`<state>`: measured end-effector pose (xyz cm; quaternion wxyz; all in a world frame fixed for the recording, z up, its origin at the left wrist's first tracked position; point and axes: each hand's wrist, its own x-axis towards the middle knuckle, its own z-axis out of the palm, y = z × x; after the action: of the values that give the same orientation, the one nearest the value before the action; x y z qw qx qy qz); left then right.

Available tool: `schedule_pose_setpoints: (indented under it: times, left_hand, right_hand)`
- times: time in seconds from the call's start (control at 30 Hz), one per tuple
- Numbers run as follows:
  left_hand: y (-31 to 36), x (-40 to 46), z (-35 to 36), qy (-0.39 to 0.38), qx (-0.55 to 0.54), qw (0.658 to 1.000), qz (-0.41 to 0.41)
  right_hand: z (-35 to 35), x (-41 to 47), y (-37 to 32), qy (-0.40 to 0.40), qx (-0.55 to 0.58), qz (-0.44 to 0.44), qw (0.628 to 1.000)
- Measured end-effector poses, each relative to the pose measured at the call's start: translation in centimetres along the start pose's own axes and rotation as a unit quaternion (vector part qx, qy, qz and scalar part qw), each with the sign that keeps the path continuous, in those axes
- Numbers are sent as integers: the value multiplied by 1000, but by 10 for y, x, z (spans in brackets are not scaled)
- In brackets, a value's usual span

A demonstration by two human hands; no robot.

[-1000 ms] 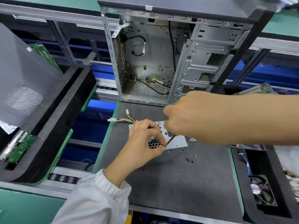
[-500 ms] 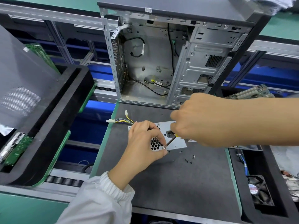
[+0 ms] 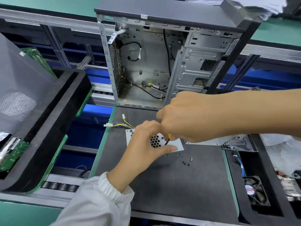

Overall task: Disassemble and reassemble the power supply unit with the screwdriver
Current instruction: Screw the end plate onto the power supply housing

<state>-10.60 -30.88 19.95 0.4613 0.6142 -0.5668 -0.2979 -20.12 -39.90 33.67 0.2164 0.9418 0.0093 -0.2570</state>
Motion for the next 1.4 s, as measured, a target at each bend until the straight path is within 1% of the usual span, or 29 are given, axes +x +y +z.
schedule_pose_setpoints:
  times: [0.07,0.13,0.2,0.23,0.3,0.33,0.43,0.5,0.57,0.63,0.7,0.77,0.8,0.83,0.87,0.9,0.93,0.97,1.0,1.03,1.1,1.13,1.23,1.27,1.3,1.33,1.37,1.4]
  left_hand:
    - [2,2,0,4,-52,998,-32]
    - [0,3,0,3,-58,998,-38]
    - [-2,5,-3,-2,-44,999,-12]
    - [-3,6,-5,-3,-37,999,6]
    - [-4,9,-6,-11,-14,999,47]
    - [-4,10,-6,-17,2,998,67]
    - [-6,7,-3,-36,21,993,113]
    - [-8,7,-4,-51,-3,995,90]
    - [-9,8,-6,-73,-31,995,55]
    - [-9,11,-10,-91,-41,994,50]
    - [-7,14,-13,-114,-44,992,42]
    - [-5,15,-18,-138,-52,989,26]
    - [-2,16,-19,-143,-54,988,24]
    - [1,16,-20,-136,-55,989,30]
    - [3,17,-19,-119,-53,991,41]
    - [4,18,-17,-97,-48,993,52]
    - [4,19,-16,-77,-43,995,56]
    - [2,20,-15,-66,-37,996,54]
    - [-2,20,-14,-67,-31,996,49]
    - [-5,17,-14,-78,-25,996,41]
    - [-9,11,-14,-97,-28,994,35]
    - [-10,8,-13,-93,-28,994,45]
    - [-7,10,-7,-71,-12,995,76]
    - [-7,11,-7,-68,-14,995,73]
    - [-8,11,-7,-66,-20,995,69]
    - [-8,11,-9,-59,-25,996,64]
    - [-10,12,-11,-59,-33,996,60]
    - [-11,12,-12,-61,-37,996,56]
  right_hand:
    - [1,6,-3,16,-6,-4,1000]
    - [1,6,-3,12,-5,-2,1000]
    - [0,-1,1,1,7,-11,1000]
    - [0,-5,5,7,-1,-28,1000]
    - [2,-16,9,25,-34,-72,997]
    - [2,-20,9,19,-54,-79,995]
    - [10,-19,0,-4,-103,-42,994]
    - [10,-13,-1,-16,-87,3,996]
    - [9,-11,5,-11,-30,21,999]
    - [9,-15,11,-4,-18,-11,1000]
    - [3,-21,11,29,-72,-76,994]
    - [0,-23,4,22,-124,-87,988]
    - [-2,-22,0,3,-114,-75,991]
    - [-4,-19,-4,-22,-72,-53,996]
    - [-8,-15,-6,-65,-19,-19,998]
    - [-12,-9,-5,-101,54,20,993]
    - [-12,-3,-1,-140,139,67,978]
    - [-12,0,4,-169,232,111,951]
    - [-11,1,10,-187,295,137,927]
    - [-10,0,14,-188,315,140,920]
    - [-10,-4,12,-168,251,110,947]
    - [-11,-5,8,-160,210,94,960]
    - [-15,-2,0,-138,159,75,975]
    - [-17,-1,0,-132,120,55,982]
    - [-18,-1,1,-112,56,21,992]
    - [-14,-2,4,-56,-27,-30,998]
    - [-10,-6,9,10,-118,-102,988]
    - [-10,-11,15,49,-200,-158,966]
